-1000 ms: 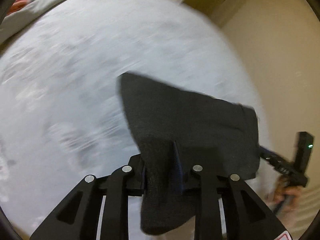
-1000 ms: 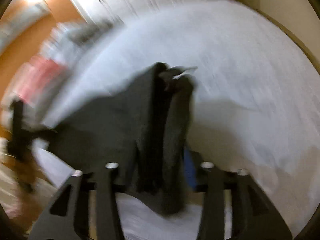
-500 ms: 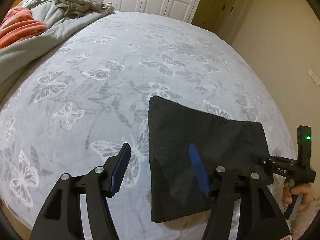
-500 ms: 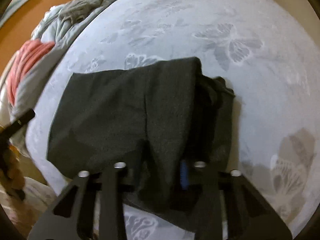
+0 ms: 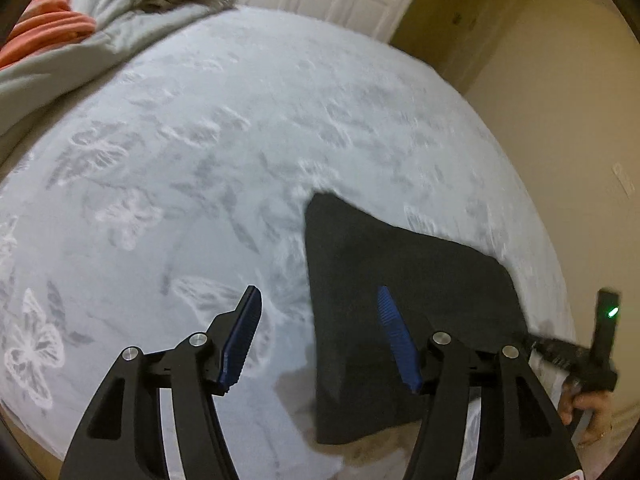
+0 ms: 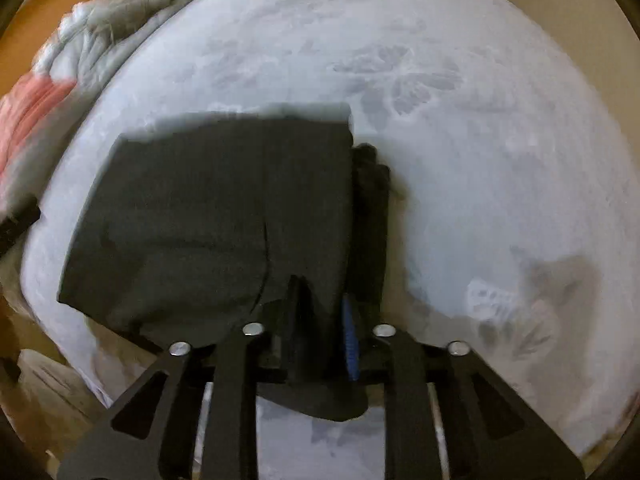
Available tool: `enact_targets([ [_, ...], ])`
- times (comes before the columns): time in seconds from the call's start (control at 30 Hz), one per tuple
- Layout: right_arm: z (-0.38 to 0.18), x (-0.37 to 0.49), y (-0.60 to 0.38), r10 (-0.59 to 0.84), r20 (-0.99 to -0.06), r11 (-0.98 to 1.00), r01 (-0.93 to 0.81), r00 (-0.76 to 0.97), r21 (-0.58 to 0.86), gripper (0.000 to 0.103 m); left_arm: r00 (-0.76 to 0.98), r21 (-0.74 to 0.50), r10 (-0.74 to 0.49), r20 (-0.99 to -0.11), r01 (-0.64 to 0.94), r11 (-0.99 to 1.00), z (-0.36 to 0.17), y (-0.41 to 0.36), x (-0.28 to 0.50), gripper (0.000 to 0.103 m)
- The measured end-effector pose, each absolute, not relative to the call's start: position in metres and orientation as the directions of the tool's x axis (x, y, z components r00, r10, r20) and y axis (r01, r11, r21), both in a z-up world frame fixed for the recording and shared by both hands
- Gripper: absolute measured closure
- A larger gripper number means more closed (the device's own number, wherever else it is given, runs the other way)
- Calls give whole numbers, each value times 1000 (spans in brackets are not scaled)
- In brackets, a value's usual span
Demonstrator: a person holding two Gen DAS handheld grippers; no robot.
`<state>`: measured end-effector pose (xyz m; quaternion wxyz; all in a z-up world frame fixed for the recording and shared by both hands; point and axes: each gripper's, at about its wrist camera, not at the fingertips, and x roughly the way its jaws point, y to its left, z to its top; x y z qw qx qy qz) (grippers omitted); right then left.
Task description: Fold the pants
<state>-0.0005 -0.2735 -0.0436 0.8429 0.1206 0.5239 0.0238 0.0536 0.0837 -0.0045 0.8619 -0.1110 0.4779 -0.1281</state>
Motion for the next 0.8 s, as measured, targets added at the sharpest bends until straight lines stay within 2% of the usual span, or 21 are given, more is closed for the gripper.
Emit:
enact_targets([
  [0.07, -18, -7, -275, 153, -844, 967, 100, 514, 236, 78, 488, -296, -327, -810, 142, 945, -13, 70, 52, 44],
  [0.17, 20, -6, -256, 109, -785, 985, 41, 609, 169, 78, 462, -263, -316, -829, 178, 948, -24, 50, 51, 44],
  [0.23, 26, 7, -242, 166, -766, 981, -29, 621, 189, 80, 449, -243, -308, -839, 197, 950, -31, 39, 50, 44],
  [0.3, 13, 30, -233, 213, -783, 975, -78, 585, 207, 84, 438, -210, -291, -851, 224, 952, -37, 26, 48, 44],
  [0.33, -7, 46, -233, 182, -818, 983, -70, 546, 172, 85, 438, -190, -278, -855, 234, 953, -40, 21, 48, 44],
  [0.4, -47, 64, -243, 28, -888, 1000, -18, 458, 23, 86, 445, -145, -247, -861, 250, 957, -44, 13, 47, 44],
  [0.57, -9, 29, -247, 127, -803, 990, -19, 582, 142, 81, 453, -93, -210, -866, 266, 960, -50, 6, 45, 42],
  [0.7, -41, 36, -249, 75, -876, 995, 18, 477, 95, 81, 467, -60, -185, -864, 270, 961, -51, -1, 44, 42],
  [0.8, -24, 27, -250, 86, -848, 991, 42, 522, 126, 78, 478, -49, -182, -859, 276, 960, -49, -3, 41, 41],
])
